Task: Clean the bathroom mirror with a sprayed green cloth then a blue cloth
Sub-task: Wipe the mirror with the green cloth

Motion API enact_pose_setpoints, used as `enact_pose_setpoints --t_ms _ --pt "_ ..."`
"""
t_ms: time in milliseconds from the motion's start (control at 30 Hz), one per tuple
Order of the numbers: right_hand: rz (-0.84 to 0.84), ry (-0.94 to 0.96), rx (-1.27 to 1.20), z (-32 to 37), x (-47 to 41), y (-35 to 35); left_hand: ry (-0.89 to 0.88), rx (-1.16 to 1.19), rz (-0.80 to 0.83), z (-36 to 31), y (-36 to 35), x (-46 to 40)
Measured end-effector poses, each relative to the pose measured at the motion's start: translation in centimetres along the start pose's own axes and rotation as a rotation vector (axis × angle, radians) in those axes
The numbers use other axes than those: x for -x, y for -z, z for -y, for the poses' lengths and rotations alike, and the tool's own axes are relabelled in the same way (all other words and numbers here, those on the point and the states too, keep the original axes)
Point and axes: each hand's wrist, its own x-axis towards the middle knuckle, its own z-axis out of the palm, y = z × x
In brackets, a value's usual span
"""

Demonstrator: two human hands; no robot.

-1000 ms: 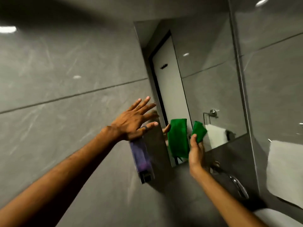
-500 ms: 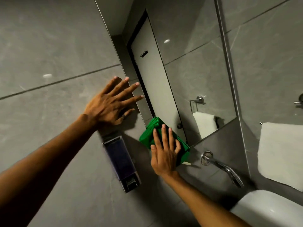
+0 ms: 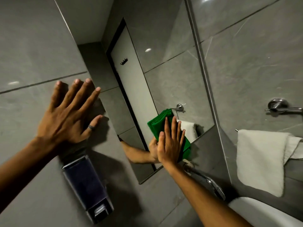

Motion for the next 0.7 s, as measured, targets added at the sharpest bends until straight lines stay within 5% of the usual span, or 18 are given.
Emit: enact_pose_setpoints --t_ms 400,700 --pt "-0.074 -0.265 -0.098 -13.0 -14.4 2.9 -0.033 -0.088 -0.018 0.3 -0.8 -0.2" --pt "-0.042 -0.226 -0.093 -6.1 -12.2 2.2 -0.002 -0.073 0.053 -0.1 0.4 -0.5"
